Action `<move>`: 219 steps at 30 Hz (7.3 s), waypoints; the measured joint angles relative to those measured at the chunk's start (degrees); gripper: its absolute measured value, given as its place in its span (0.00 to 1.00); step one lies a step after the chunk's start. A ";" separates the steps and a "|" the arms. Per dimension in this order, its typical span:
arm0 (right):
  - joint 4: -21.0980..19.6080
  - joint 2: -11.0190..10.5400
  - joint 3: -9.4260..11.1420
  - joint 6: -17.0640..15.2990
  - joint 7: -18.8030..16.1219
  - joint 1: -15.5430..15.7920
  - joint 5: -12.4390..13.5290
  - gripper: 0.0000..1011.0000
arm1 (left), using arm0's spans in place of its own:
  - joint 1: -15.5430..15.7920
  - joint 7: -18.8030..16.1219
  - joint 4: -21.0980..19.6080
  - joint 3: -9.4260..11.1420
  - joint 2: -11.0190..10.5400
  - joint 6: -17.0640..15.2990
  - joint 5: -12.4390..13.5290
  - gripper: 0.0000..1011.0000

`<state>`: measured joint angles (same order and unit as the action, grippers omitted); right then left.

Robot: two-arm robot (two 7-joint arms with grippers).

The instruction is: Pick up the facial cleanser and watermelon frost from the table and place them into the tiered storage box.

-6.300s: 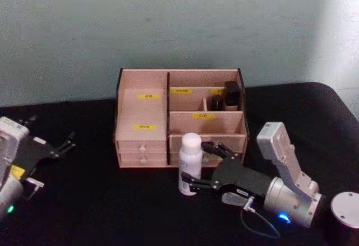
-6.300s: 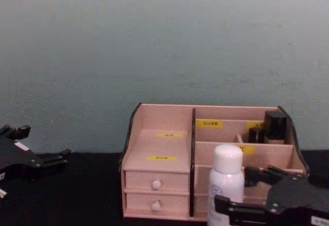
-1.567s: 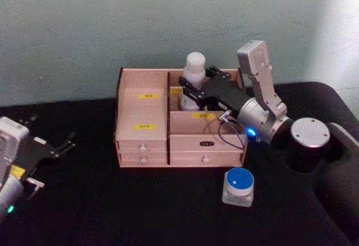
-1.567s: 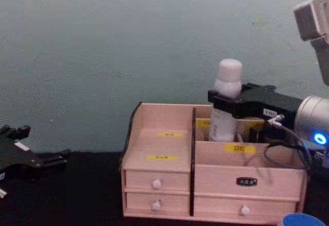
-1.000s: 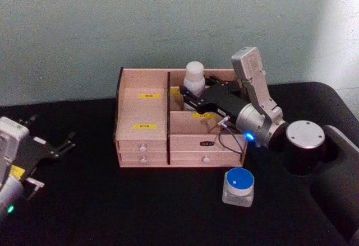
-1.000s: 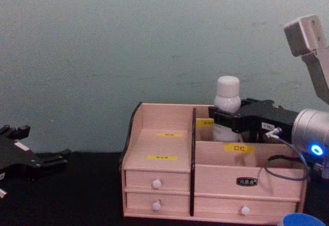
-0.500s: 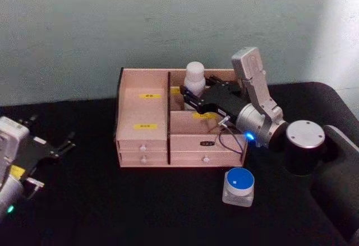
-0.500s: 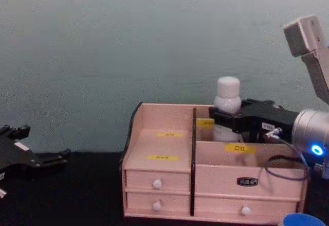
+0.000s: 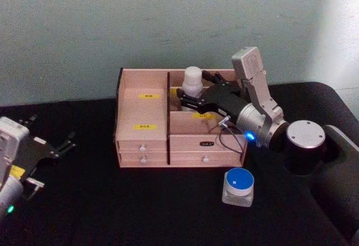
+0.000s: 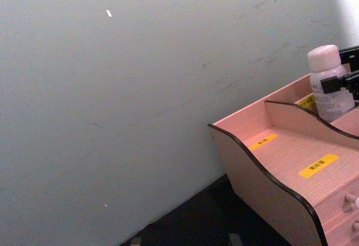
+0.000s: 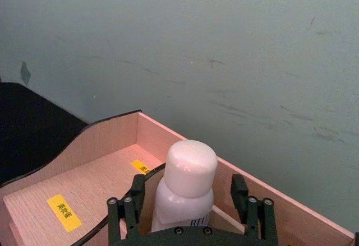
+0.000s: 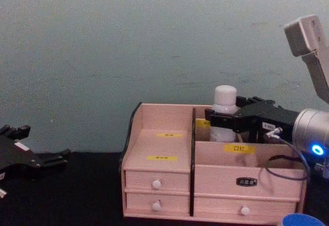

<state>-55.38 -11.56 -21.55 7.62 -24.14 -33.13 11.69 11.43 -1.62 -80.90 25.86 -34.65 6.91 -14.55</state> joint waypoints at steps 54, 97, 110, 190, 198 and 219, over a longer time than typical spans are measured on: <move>-40.88 -26.33 7.40 -10.73 -8.41 32.90 17.87 0.99 | 0.00 0.00 0.00 0.00 0.00 0.00 0.00 0.99; -32.90 -26.25 -0.49 -16.60 -6.16 27.18 13.21 0.99 | 0.00 0.00 0.00 0.00 0.00 0.00 0.00 0.99; -31.63 -25.74 -0.77 -17.29 -6.33 26.39 13.59 0.99 | 0.00 0.00 0.00 0.00 0.00 0.00 0.00 0.99; -30.56 -25.21 -1.44 -18.42 -6.01 25.55 14.32 0.71 | 0.00 0.00 0.00 0.00 0.00 0.00 0.00 0.99; -31.08 -25.48 -1.48 -16.40 -6.09 25.85 13.30 0.71 | 0.00 0.00 0.00 0.00 0.00 0.00 0.00 0.99; -32.83 -24.25 -2.43 -10.64 -10.80 21.92 14.72 0.71 | 0.00 0.00 0.00 0.00 0.00 0.00 0.00 0.99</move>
<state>-88.21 -35.81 -23.98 -3.02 -34.94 -11.21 26.41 11.43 -1.62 -80.90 25.86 -34.64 6.91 -14.55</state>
